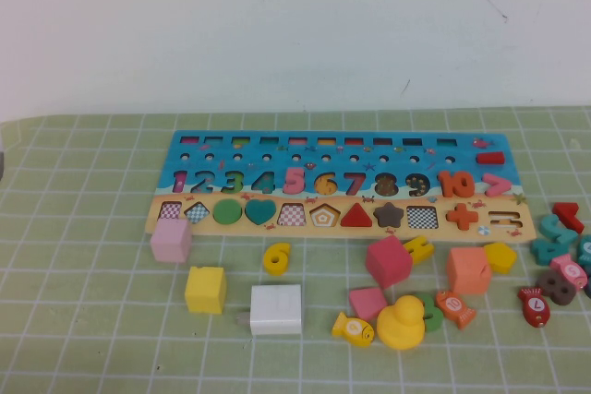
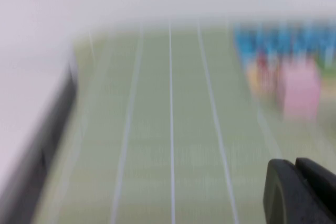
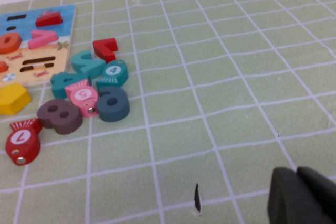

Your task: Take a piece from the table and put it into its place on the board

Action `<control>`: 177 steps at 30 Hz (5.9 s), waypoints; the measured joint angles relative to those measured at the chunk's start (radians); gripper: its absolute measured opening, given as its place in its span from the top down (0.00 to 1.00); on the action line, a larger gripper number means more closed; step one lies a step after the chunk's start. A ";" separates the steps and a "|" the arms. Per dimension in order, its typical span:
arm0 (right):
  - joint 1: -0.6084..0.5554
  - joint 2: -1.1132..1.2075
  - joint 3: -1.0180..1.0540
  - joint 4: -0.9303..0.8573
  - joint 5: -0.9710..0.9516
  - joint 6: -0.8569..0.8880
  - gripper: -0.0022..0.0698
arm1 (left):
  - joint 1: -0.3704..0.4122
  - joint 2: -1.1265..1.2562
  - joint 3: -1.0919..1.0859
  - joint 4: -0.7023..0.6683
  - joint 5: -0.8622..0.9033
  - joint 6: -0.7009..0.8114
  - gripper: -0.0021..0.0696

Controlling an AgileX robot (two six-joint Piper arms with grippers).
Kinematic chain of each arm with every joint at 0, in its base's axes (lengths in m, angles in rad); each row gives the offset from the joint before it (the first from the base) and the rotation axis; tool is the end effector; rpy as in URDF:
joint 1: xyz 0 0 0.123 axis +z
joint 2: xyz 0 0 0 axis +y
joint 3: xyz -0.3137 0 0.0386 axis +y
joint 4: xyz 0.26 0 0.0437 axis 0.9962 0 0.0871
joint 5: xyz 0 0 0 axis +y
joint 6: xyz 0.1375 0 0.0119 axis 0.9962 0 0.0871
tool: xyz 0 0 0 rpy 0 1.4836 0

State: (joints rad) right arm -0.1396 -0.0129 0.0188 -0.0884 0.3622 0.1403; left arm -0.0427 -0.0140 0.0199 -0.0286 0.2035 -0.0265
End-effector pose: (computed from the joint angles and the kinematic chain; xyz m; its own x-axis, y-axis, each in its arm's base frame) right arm 0.0773 -0.0152 0.1615 -0.2631 0.0951 -0.9601 0.1843 0.9818 0.0467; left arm 0.0829 -0.0043 0.1824 -0.1242 -0.0492 -0.9910 0.0417 0.9976 -0.0548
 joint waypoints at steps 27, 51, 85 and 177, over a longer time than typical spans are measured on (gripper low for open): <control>0.000 0.000 0.000 0.000 0.000 0.000 0.97 | 0.000 0.002 -0.131 0.008 -0.413 -0.008 0.97; 0.000 0.000 0.000 0.000 0.000 0.000 0.97 | -0.124 0.918 -0.809 -0.088 0.222 0.050 0.97; 0.000 0.000 0.000 -0.002 0.000 0.000 0.97 | -0.461 1.940 -1.526 -0.048 0.685 0.078 0.37; 0.000 0.000 0.000 -0.004 0.000 0.000 0.97 | -0.467 2.323 -2.316 -0.115 0.830 -0.020 0.54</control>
State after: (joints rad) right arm -0.1396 -0.0129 0.0188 -0.0923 0.3622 0.1403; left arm -0.5093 2.3090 -2.2963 -0.1435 1.0331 -0.0464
